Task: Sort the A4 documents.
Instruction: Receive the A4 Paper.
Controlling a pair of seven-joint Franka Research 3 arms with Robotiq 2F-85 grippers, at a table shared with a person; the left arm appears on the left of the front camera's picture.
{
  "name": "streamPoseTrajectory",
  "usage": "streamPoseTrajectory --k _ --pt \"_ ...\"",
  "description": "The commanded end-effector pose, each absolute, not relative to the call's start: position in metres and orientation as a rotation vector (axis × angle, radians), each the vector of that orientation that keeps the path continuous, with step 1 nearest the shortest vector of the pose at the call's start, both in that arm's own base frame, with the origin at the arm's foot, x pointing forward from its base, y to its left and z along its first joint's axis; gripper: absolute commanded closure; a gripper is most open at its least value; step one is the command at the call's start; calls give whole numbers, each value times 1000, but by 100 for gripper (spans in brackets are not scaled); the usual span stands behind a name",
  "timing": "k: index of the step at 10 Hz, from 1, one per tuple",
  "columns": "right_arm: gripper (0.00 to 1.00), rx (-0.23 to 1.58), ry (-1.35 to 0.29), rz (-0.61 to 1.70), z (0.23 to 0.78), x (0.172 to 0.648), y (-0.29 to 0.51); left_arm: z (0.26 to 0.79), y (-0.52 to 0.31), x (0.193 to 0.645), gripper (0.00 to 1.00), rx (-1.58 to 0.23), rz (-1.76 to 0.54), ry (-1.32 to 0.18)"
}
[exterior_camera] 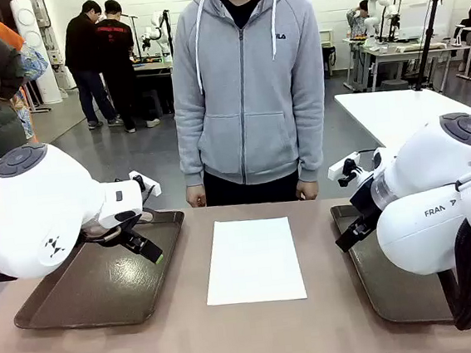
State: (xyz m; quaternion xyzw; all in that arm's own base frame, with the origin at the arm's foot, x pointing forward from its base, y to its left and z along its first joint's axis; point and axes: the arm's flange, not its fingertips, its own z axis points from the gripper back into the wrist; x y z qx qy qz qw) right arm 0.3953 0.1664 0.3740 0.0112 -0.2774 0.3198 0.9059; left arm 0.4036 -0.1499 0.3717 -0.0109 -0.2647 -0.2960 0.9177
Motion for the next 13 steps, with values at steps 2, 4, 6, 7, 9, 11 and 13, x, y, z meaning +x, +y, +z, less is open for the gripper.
streamPoseTrajectory --k 2,4,6,7,9,11,13 --pt "0 23 -573 660 374 395 166 372 -150 404 0 -22 -609 -544" --pt "0 23 -573 660 374 395 166 372 -150 404 0 -22 -609 -544" --pt "0 23 -573 660 374 395 166 372 -150 404 0 -22 -609 -544" --pt "0 23 -573 660 374 395 166 372 -150 404 0 -22 -609 -544" --pt "0 23 -573 660 374 395 166 372 -150 404 0 -22 -609 -544" --pt "0 23 -573 660 374 395 166 372 -150 404 0 -22 -609 -544" --pt "0 23 -573 660 374 395 166 372 -150 404 0 -22 -609 -544"
